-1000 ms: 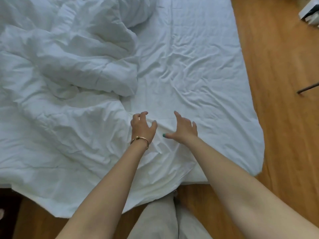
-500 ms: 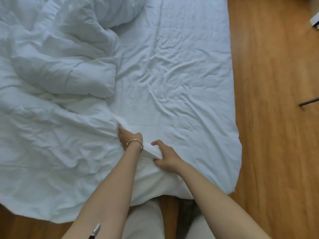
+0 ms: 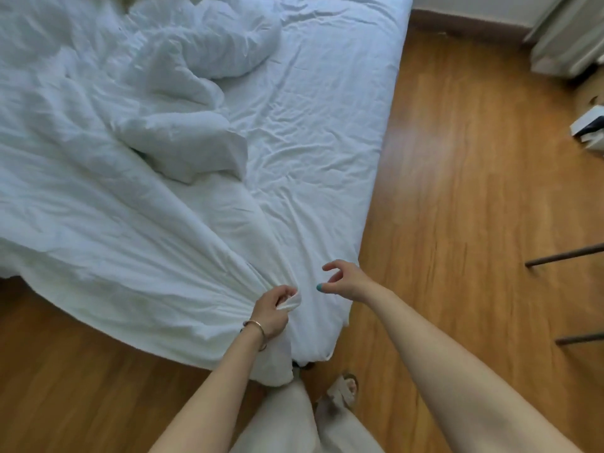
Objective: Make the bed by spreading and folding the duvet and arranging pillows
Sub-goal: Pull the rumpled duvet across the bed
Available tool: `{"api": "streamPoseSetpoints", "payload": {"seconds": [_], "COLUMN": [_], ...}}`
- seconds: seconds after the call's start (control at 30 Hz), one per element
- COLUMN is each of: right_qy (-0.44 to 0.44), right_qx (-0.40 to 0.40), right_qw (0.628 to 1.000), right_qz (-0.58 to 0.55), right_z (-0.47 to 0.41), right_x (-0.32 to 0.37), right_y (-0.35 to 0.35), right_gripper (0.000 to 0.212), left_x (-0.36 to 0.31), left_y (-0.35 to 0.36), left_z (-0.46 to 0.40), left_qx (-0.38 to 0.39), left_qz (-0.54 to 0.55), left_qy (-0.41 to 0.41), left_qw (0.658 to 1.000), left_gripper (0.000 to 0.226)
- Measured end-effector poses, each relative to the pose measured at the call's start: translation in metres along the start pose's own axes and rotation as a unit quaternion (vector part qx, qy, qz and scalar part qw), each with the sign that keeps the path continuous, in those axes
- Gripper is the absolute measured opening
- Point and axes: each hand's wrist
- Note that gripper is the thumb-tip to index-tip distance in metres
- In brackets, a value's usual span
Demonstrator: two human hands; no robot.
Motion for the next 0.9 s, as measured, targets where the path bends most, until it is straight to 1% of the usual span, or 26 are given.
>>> {"api": "streamPoseSetpoints", "payload": {"seconds": [0.07, 0.1, 0.17, 0.23, 0.3, 0.4, 0.53, 0.63, 0.73, 0.83, 0.9], "right_qy": [-0.002, -0.005, -0.014, -0.017, -0.015, -0.009, -0.014, -0.031, -0.045, -0.062, -0.073], "right_qx": [0.025, 0.038, 0.055, 0.061, 0.062, 0.063, 0.089, 0.106, 0.137, 0.166, 0.170], "right_qw": [1.000, 0.999, 0.997, 0.995, 0.992, 0.991, 0.979, 0.964, 0.942, 0.920, 0.903], "right_qz": [0.006, 0.013, 0.044, 0.079, 0.105, 0.117, 0.181, 0.243, 0.304, 0.349, 0.387], "right_z": [-0.006, -0.008, -0.009, -0.012, -0.015, -0.024, -0.049, -0.073, -0.089, -0.108, -0.128], "right_x": [0.008, 0.012, 0.017, 0.016, 0.016, 0.012, 0.005, -0.005, -0.014, -0.007, 0.005], "right_y": [-0.001, -0.002, -0.006, -0.014, -0.024, -0.041, -0.072, -0.105, -0.143, -0.181, -0.201], "right_gripper": [0.059, 0.059, 0.059, 0.061, 0.062, 0.062, 0.060, 0.057, 0.054, 0.051, 0.048], "left_x": [0.008, 0.010, 0.010, 0.005, -0.005, -0.016, -0.026, -0.041, -0.065, -0.085, -0.102], "left_y": [0.008, 0.012, 0.017, 0.023, 0.026, 0.032, 0.046, 0.063, 0.086, 0.101, 0.104], "left_z": [-0.002, -0.004, -0.013, -0.023, -0.030, -0.041, -0.068, -0.098, -0.117, -0.137, -0.150], "left_qx": [0.040, 0.056, 0.059, 0.020, -0.007, 0.001, -0.021, -0.022, -0.024, -0.041, -0.057], "left_qz": [-0.053, -0.043, 0.003, 0.037, 0.064, 0.087, 0.054, 0.008, -0.016, -0.010, 0.001], "left_qy": [-0.048, -0.089, -0.151, -0.154, -0.142, -0.170, -0.216, -0.242, -0.290, -0.324, -0.324], "left_qw": [0.997, 0.994, 0.987, 0.987, 0.988, 0.982, 0.975, 0.970, 0.957, 0.945, 0.944], "left_gripper": [0.034, 0.036, 0.052, 0.057, 0.051, 0.041, 0.030, 0.030, 0.027, 0.029, 0.033]}}
Point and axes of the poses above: each hand's wrist, its own z-axis away from the middle knuckle, its own y-axis out of the palm, x = y × z, and after that the axes turned 1 degree about -x, right-handed
